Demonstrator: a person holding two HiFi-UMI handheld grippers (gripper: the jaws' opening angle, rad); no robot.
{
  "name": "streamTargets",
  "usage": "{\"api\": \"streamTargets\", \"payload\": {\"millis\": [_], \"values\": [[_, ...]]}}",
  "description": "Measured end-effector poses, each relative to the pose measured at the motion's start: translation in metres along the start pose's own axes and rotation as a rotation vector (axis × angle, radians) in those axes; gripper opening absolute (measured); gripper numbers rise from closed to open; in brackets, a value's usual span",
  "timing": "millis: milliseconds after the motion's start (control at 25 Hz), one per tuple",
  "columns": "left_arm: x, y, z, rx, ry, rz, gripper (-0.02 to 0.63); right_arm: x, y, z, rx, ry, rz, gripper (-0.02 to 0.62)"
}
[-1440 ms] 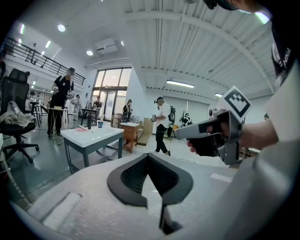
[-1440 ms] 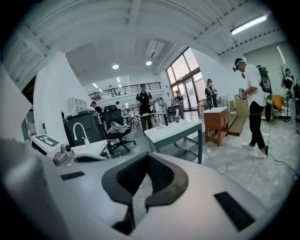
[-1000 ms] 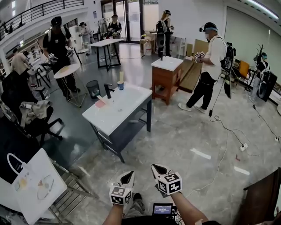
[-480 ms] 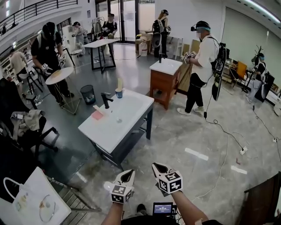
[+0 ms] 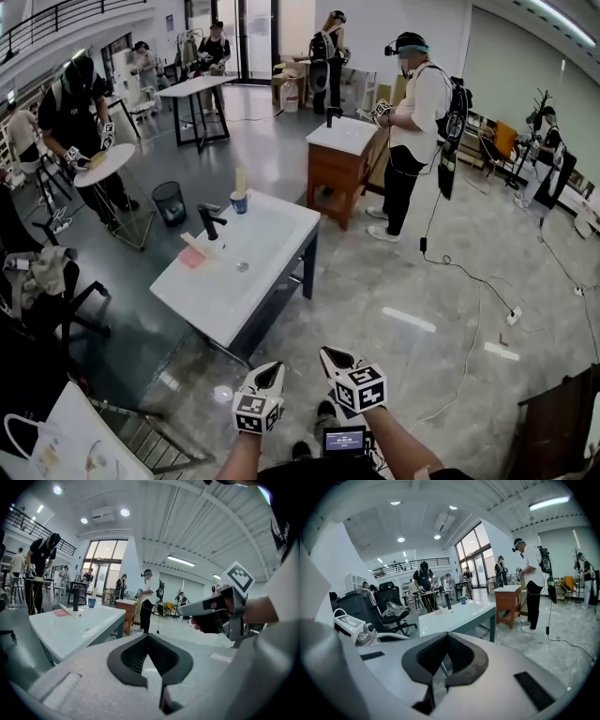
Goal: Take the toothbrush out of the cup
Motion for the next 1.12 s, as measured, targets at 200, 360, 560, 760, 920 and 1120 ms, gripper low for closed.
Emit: {"api": "streamTargets", "payload": {"millis": [200, 360, 560, 760, 920, 1120], "values": [[0.016, -0.008, -0.043, 0.004, -0.024, 0.000, 0.009, -0.038, -0.013, -0.033, 0.005, -0.021, -0.004, 0.009], [0.028, -0.023, -0.087, 0.009, -0.051, -0.007, 0.009, -0.075, -0.035, -0.062, -0.001, -0.050, -0.002, 0.009], [0.032, -0.050, -0.141, 0.006, -0.082, -0.006, 0.009, -0.124, -0.068, -0.089, 0.006, -0.089, 0.006, 0.009], [0.033, -0.074, -0.188, 0.000, -0.115, -0.016, 0.009, -0.170, -0.098, -0.106, -0.006, -0.115, 0.009, 0.009], [0.033, -0.087, -0.219, -0.013, -0.139, -0.015, 0.009, -0.201, -0.111, -0.119, -0.007, -0.136, 0.014, 0.009], [0.035, -0.092, -0.243, 0.001, -0.151, -0.028, 0.009, -0.224, -0.120, -0.133, -0.003, -0.155, 0.003, 0.009]]}}
Point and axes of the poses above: the fingertips, and each gripper's own axes: z backward along the fingers, x to its left, y out of its underside, the point moved 7 cm from there along z, backward along the fingers, and after that the axes turned 14 degrees about -y, right-handed, at the moved point
